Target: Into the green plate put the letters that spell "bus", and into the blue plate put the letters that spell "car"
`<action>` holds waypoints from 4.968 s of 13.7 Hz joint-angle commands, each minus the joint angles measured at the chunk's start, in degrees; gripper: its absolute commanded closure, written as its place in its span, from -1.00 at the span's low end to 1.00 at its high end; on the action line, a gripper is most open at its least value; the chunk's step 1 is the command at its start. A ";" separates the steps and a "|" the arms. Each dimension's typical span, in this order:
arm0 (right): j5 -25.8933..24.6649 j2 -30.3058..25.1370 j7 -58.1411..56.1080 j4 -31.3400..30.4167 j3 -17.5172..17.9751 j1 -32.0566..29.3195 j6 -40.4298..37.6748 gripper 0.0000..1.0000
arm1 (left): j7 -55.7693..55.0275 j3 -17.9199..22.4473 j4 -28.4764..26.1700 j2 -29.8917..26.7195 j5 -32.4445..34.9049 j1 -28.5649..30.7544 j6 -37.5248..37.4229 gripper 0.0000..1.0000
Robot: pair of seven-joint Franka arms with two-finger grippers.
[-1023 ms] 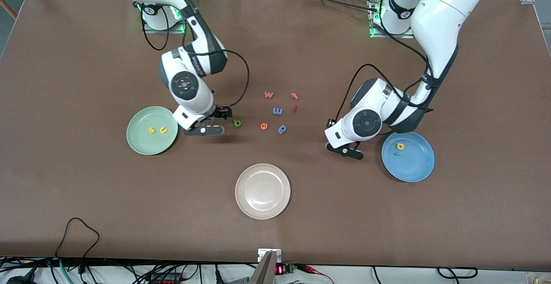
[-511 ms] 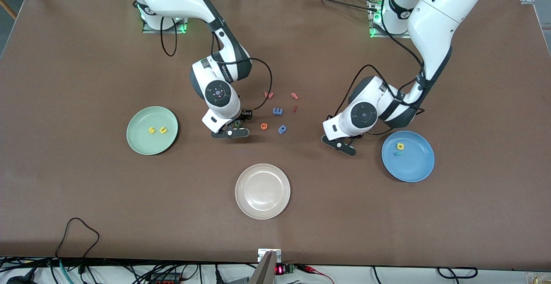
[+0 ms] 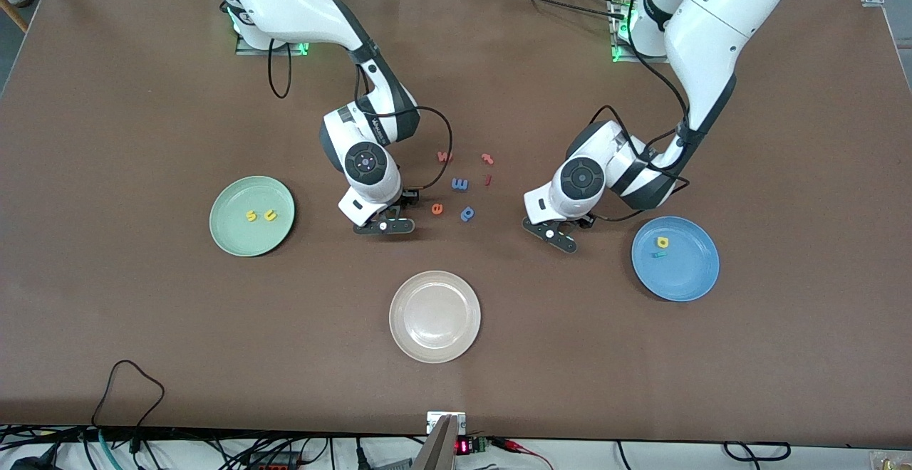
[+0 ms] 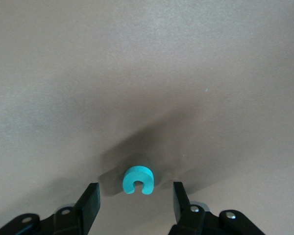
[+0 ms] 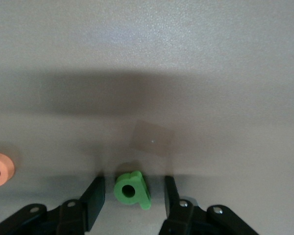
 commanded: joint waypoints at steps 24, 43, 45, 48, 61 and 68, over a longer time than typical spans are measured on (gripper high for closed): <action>-0.18 -14.66 -19.27 -23.67 -19.35 -4.44 2.77 0.66 | 2.34 -0.08 11.25 -4.64 1.67 14.01 -17.61 -1.00; -0.01 -22.39 -15.22 13.83 -24.61 -8.39 -33.78 -1.00 | 14.69 24.27 7.89 -40.37 -22.76 1.08 -32.70 -1.00; 0.17 -22.13 -16.02 17.44 -26.02 -8.74 -37.91 -1.00 | 16.67 24.27 2.65 -44.62 -22.68 1.34 -30.44 -1.00; -0.79 -23.70 -20.48 20.34 -15.89 -22.48 -41.59 -1.00 | 17.01 23.13 4.31 -44.46 -21.71 2.66 -32.19 -1.00; -7.74 -30.81 -28.23 17.83 7.99 -47.77 -42.33 -1.00 | 16.84 22.33 8.27 -43.14 -20.48 3.45 -38.18 -1.00; -9.24 -41.19 -28.23 2.18 7.72 -47.86 -35.64 -1.00 | 16.84 22.25 8.35 -43.23 -20.48 3.45 -39.76 -1.00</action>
